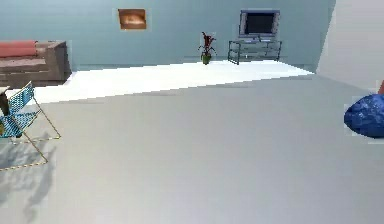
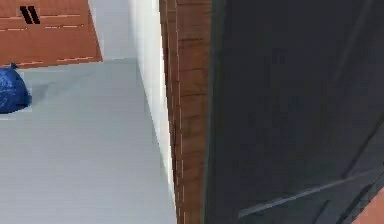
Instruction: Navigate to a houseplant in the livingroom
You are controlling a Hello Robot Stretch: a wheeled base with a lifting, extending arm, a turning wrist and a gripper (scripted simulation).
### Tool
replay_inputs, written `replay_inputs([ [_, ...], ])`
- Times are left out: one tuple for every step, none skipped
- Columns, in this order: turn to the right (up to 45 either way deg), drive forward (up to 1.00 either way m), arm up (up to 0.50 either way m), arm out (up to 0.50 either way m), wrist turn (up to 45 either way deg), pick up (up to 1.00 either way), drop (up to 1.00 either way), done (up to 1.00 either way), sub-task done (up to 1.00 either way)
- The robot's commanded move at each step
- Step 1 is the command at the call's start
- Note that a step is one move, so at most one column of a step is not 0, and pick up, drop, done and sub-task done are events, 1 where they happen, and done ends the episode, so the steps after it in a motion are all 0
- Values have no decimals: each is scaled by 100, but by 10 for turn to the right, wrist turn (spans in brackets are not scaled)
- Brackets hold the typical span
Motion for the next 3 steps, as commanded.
replay_inputs([
  [0, 100, 0, 0, 0, 0, 0, 0, 0],
  [0, 100, 0, 0, 0, 0, 0, 0, 0],
  [0, 100, 0, 0, 0, 0, 0, 0, 0],
])
